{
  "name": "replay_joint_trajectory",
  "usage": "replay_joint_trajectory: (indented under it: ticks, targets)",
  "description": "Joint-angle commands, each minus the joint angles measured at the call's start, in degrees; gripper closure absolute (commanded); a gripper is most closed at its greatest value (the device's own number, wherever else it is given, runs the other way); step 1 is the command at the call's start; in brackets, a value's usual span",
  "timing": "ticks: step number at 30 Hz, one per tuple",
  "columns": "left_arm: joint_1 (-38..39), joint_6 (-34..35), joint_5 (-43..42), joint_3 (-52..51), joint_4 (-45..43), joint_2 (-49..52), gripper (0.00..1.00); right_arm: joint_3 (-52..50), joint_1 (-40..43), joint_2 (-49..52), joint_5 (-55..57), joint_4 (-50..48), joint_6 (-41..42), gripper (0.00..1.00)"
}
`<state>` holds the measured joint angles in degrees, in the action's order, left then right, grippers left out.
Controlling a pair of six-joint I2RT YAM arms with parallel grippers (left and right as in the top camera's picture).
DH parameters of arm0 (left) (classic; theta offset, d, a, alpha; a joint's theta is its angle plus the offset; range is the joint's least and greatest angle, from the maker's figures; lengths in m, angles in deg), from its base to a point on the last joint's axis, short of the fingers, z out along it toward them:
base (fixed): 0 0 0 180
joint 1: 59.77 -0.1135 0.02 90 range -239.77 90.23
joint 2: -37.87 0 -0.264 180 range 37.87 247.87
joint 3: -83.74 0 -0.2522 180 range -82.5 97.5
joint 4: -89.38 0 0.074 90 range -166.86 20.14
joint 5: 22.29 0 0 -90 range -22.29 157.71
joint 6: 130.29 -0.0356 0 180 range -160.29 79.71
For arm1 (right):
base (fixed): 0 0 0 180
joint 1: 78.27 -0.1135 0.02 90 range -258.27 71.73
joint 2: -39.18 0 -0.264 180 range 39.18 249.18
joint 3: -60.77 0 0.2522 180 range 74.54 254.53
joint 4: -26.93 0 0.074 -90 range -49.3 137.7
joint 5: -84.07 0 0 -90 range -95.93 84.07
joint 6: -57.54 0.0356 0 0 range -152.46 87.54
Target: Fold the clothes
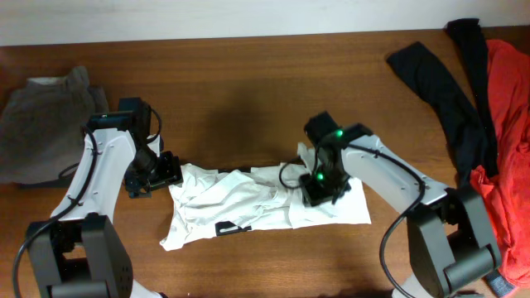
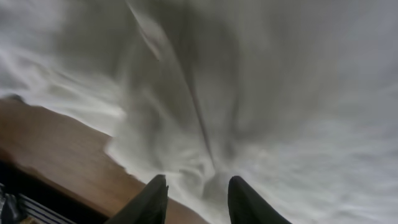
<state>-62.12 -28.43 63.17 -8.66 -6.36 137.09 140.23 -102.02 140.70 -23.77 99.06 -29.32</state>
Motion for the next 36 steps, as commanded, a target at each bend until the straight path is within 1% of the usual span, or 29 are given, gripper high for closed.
replay_joint_trajectory:
  ticks: [1,9,12,14,16,19,22,23,24,25,27,32,36]
  targets:
    - [0.1,0.3,-0.6,0.2,0.0,-0.8,0.28,-4.2,-0.7,0.1,-3.3,-0.8,0.7,0.64]
    - [0.1,0.3,-0.6,0.2,0.2,-0.8,0.28,-5.8,-1.5,0.1,-4.9,-0.7,0.0,0.63]
    - [0.1,0.3,-0.6,0.2,0.4,-0.8,0.28,-5.8,-1.5,0.1,-6.0,-0.3,-1.8,0.63]
    - [0.1,0.3,-0.6,0.2,0.6,-0.8,0.28,-5.7,-1.4,0.1,-6.0,-0.4,-1.8,0.67]
    - [0.1,0.3,-0.6,0.2,1.2,-0.8,0.28,-5.1,-1.4,-0.1,-5.7,-0.2,-1.8,0.67]
    - [0.1,0.3,-0.6,0.2,1.9,-0.8,0.27,-1.3,-1.2,-2.0,-5.1,1.7,-1.8,0.67]
    - [0.1,-0.3,-0.6,-0.7,1.8,-0.8,0.27,3.5,-1.2,-4.1,-1.3,4.3,-1.6,0.66]
    - [0.1,-1.4,-0.6,-2.1,1.3,-0.8,0.27,6.7,-1.2,-4.9,1.0,6.2,-1.5,0.63]
    - [0.1,-1.7,-0.7,-3.2,0.9,-0.8,0.27,8.3,-1.2,-5.1,1.9,7.1,-1.4,0.62]
    - [0.1,-1.7,-0.7,-5.6,-0.3,-0.8,0.27,10.9,-1.2,-5.2,3.2,8.6,-1.1,0.62]
    - [0.1,-1.9,-0.7,-8.3,-2.4,-0.8,0.27,12.3,-1.2,-5.2,3.8,9.2,-1.1,0.62]
    - [0.1,-4.9,-4.5,-15.3,-11.0,-0.8,0.27,12.5,-1.2,-5.2,3.7,8.9,-0.7,0.61]
    - [0.1,-5.1,-4.8,-20.4,-18.7,-0.8,0.27,12.5,-1.2,-5.2,3.7,9.0,-0.7,0.62]
